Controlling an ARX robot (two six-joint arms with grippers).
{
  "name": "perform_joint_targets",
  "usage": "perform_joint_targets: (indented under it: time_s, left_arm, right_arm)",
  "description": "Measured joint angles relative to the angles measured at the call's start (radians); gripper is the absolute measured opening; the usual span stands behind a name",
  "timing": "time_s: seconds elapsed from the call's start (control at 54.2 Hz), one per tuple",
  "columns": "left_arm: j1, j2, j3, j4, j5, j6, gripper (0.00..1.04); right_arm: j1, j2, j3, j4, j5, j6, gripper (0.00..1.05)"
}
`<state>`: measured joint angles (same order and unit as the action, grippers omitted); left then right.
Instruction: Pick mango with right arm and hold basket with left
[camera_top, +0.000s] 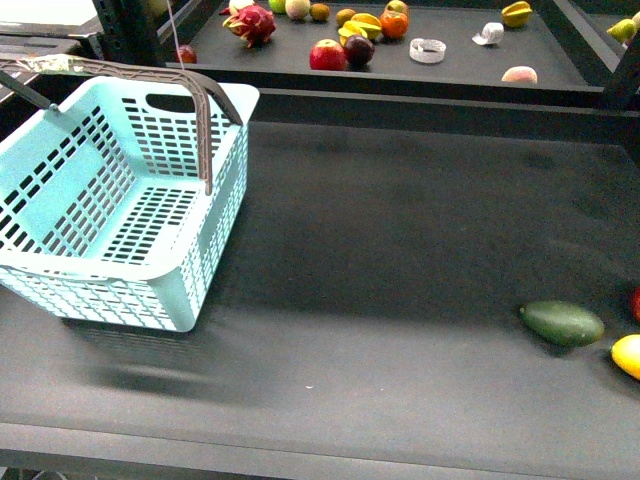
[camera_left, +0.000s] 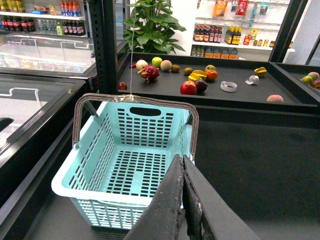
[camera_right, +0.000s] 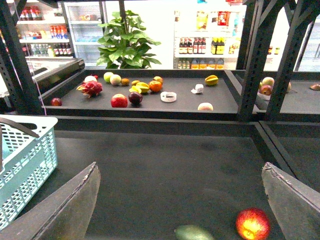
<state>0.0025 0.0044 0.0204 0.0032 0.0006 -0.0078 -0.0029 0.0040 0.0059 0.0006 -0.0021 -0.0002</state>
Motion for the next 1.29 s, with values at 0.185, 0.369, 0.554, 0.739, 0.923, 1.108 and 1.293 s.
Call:
perform_joint_targets:
  time_s: [0.185, 0.369, 0.554, 0.739, 0.923, 1.108, 1.293]
  left_arm:
    - [0.0, 0.0, 0.0, -0.001, 0.0, 0.0, 0.53]
    - [0.0, 0.0, 0.0, -0.001, 0.0, 0.0, 0.91]
    - [0.0, 0.0, 0.0, -0.001, 0.0, 0.002, 0.97]
    - [-0.025, 0.014, 0.006, -0.028, -0.08, -0.039, 0.97]
    - [-0.117, 0.229, 0.034, -0.098, -0.476, -0.55, 0.97]
    - [-0.039, 0.649, 0.068, 0.277, -0.379, -0.826, 0.97]
    - [-0.015, 1.16, 0.214, 0.649, -0.303, -0.921, 0.97]
  right_arm:
    - [0.0, 0.0, 0.0, 0.0, 0.0, 0.0, 0.96]
    - [0.0, 0.0, 0.0, 0.0, 0.0, 0.0, 0.96]
    - [0.0, 0.0, 0.0, 0.0, 0.0, 0.0, 0.96]
    - [0.0, 0.0, 0.0, 0.0, 0.0, 0.0, 0.96]
    - [0.0, 0.0, 0.0, 0.0, 0.0, 0.0, 0.96]
    - [0.0, 0.0, 0.0, 0.0, -0.002, 0.0, 0.96]
    - [0.0, 0.0, 0.0, 0.0, -0.002, 0.0, 0.96]
